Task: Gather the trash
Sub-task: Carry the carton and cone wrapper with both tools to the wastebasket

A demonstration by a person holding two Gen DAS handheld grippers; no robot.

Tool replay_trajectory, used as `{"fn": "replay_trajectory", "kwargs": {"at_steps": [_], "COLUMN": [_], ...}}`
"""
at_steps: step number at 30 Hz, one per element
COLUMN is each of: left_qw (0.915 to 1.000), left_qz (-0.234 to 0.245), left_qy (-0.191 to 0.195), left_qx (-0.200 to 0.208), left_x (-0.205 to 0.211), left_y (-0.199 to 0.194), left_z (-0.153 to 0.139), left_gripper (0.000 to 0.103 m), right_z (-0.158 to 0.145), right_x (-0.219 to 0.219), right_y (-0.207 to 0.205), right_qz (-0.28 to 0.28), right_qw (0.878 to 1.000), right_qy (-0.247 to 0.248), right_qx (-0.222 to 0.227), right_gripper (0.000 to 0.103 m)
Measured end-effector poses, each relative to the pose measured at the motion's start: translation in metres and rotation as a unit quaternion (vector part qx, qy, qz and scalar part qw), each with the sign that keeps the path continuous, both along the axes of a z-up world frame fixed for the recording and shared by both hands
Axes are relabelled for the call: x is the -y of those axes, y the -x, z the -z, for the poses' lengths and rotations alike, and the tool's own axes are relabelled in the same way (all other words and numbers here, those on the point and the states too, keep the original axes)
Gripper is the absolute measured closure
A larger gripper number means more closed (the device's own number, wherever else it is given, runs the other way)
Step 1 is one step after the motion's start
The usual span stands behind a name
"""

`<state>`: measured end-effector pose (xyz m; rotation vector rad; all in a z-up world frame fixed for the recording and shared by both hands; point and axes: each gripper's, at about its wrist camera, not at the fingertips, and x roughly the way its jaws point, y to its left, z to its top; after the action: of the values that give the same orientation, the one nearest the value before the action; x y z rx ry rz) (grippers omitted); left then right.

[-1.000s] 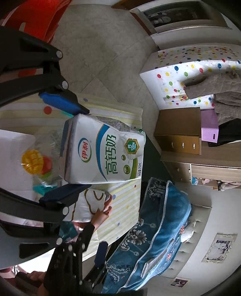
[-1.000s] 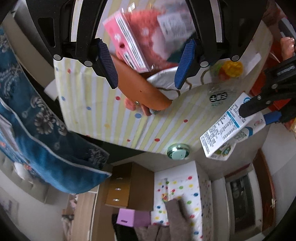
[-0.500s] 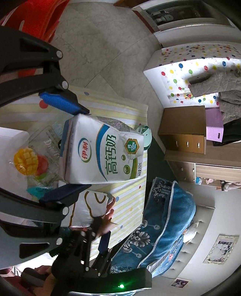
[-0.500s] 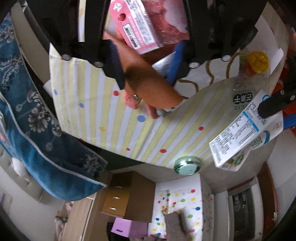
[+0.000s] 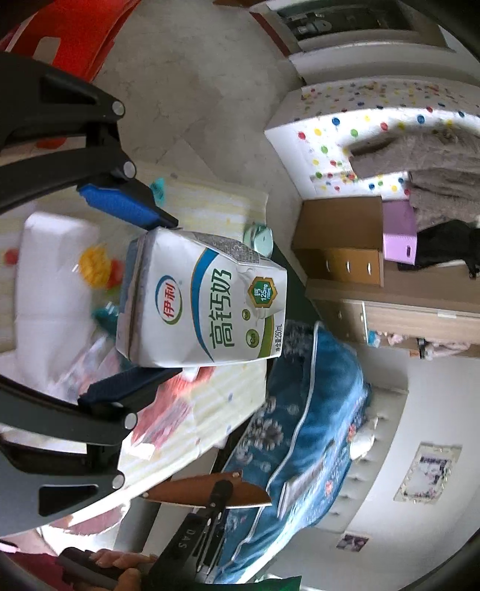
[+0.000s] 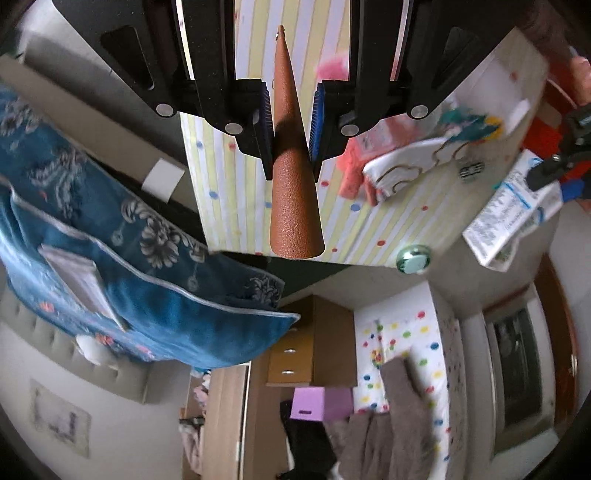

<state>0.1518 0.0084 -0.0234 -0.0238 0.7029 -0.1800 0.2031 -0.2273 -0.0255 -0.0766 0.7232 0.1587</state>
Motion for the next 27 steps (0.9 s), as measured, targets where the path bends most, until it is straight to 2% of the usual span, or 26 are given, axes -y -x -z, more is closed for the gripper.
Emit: {"fn": "replay_trajectory", "kwargs": {"at_steps": [8,15,23,27], "left_qw": [0.9978,0.9915,0.9769,0.9671], "left_qz": [0.065,0.13,0.213,0.254], "left_qy": [0.013,0.011,0.012,0.009], "left_qx": [-0.008,-0.007,-0.01,-0.004], "left_x": [0.049,0.099,0.179,0.227], "left_y": [0.05,0.089,0.111,0.116], "left_z": [0.009,0.011,0.011,0.013], "left_gripper": [0.034,0.034,0.034,0.034], "right_z": [0.0,0.001,0.004,0.01], "right_x": [0.019,0.051,0.119,0.164], "right_y": [0.073,0.13,0.182,0.205], "right_qz": [0.001,0.045,0.125,0.181], "right_qw": [0.999,0.997,0.988,0.979], "right_qy": [-0.037,-0.065,-0.082,-0.09], "right_qx": [0.001,0.019,0.025,0.025], "right_gripper": [0.085,0.085,0.085,0.085]}}
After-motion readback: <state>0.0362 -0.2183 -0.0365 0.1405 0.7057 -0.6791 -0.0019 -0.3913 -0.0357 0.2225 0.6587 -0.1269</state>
